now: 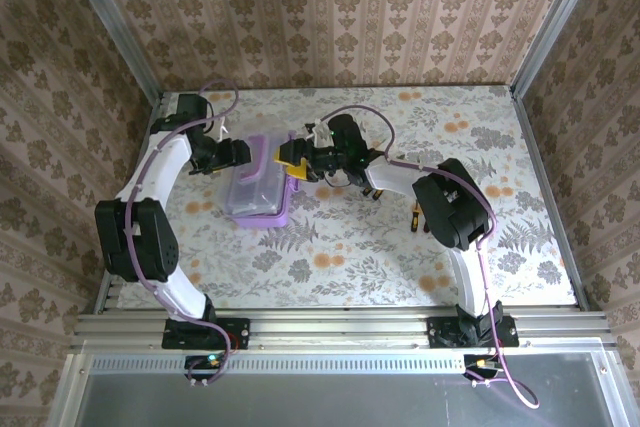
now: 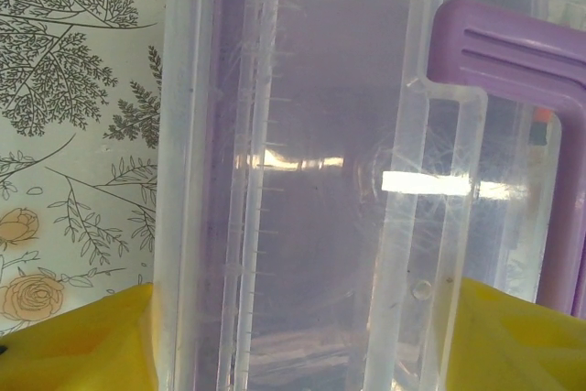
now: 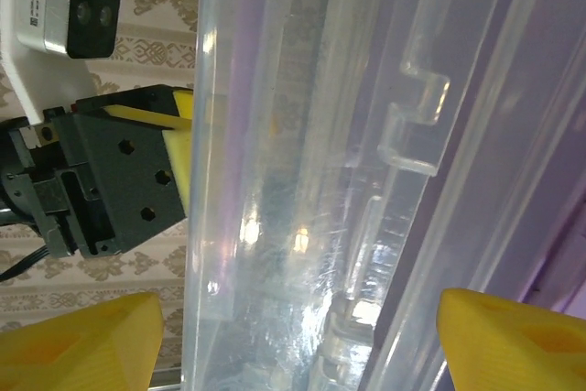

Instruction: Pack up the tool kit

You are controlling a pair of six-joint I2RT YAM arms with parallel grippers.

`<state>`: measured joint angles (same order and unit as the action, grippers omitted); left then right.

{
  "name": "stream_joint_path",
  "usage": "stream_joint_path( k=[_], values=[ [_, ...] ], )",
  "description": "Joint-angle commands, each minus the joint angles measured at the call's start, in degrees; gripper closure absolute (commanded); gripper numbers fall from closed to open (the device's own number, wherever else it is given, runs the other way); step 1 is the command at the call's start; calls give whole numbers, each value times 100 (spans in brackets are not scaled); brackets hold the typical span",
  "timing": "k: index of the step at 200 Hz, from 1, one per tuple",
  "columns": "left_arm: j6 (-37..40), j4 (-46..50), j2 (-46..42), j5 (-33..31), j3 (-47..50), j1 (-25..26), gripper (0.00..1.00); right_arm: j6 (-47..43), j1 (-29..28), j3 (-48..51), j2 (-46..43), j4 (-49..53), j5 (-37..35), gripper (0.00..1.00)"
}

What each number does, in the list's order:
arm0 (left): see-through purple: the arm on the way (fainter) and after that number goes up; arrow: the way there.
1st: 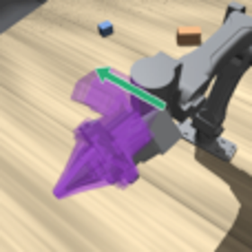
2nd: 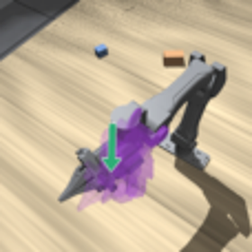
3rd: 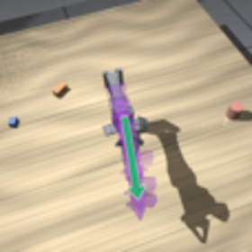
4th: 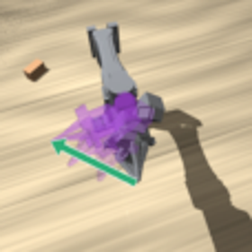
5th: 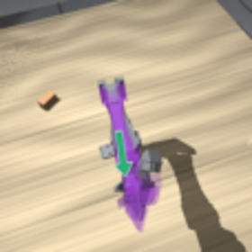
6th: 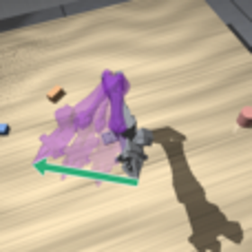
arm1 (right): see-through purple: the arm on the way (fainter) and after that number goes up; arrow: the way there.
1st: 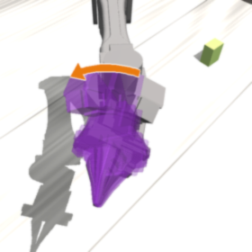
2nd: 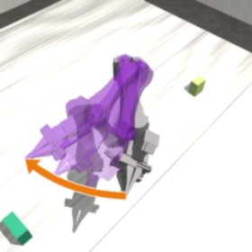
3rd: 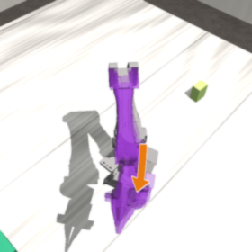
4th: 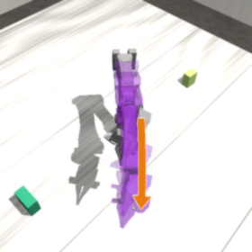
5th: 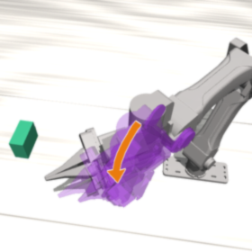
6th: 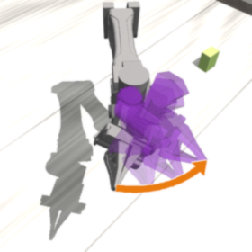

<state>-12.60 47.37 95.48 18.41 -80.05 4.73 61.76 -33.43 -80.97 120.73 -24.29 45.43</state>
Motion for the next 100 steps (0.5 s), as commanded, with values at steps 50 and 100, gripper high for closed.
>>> stream_joint_path(
  k=[50,100],
  values=[
    [-477,45,-236,497,249,129,50,27,-23,-270,-60,-99,306,20],
    [-673,-130,-466,503,359,247,50,111,-50,-178,-318,-204,397,20]
  ],
)
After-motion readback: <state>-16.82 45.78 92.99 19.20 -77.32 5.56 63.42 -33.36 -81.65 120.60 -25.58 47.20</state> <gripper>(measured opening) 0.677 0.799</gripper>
